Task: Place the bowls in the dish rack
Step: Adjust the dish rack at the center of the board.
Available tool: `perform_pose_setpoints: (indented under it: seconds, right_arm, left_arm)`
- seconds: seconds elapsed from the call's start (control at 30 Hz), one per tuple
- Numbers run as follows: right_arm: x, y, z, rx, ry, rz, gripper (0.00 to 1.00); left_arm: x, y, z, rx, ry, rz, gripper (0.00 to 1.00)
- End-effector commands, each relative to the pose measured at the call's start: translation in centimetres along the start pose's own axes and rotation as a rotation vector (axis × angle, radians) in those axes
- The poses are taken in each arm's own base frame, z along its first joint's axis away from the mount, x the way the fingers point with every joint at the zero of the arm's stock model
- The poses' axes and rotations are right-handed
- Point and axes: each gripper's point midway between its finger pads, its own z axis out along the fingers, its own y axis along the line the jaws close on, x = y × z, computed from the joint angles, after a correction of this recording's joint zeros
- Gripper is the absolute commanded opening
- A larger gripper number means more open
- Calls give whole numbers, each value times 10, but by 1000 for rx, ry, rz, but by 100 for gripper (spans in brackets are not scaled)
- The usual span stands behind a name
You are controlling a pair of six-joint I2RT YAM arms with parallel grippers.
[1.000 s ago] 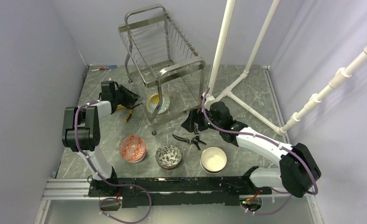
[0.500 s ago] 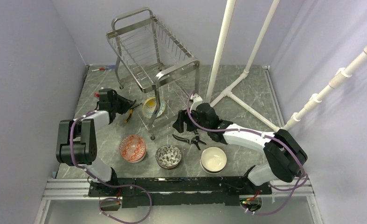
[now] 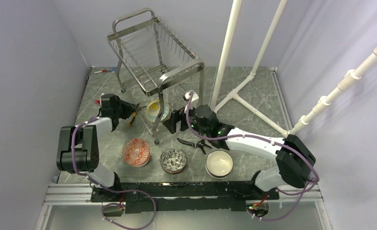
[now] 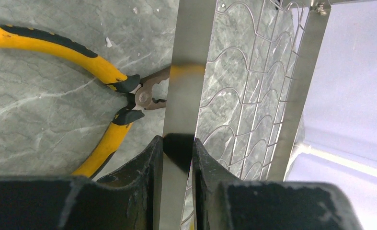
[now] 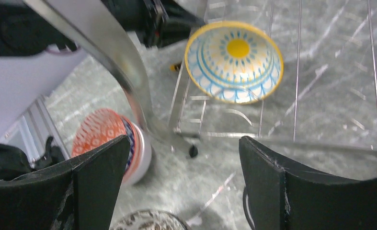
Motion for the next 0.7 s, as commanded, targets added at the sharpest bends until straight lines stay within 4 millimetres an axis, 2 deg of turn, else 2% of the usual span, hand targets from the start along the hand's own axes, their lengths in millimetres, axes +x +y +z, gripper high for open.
perform_pose_setpoints:
  seconds: [0.0, 0.17, 0.27, 0.4, 0.57, 0.67]
  right_arm:
    - [-61, 20, 17, -14, -171, 11, 87]
    - [-78, 33, 35, -36, -175, 28, 83]
    - [-83, 35, 42, -24, -171, 32, 75]
    - [-84, 25, 48, 47, -150, 21, 49]
    - [-92, 14, 39, 113, -173, -1, 16]
    - [-94, 9, 34, 138, -174, -25, 5]
  left_arm:
    - [4, 16, -9, -39, 6, -81, 3]
    - [8, 17, -13, -20, 10, -79, 3]
    - [7, 13, -18, -4, 4, -77, 3]
    - [8, 11, -21, 8, 7, -82, 3]
    - [9, 13, -23, 12, -3, -104, 3]
    - [10, 17, -25, 4, -7, -121, 3]
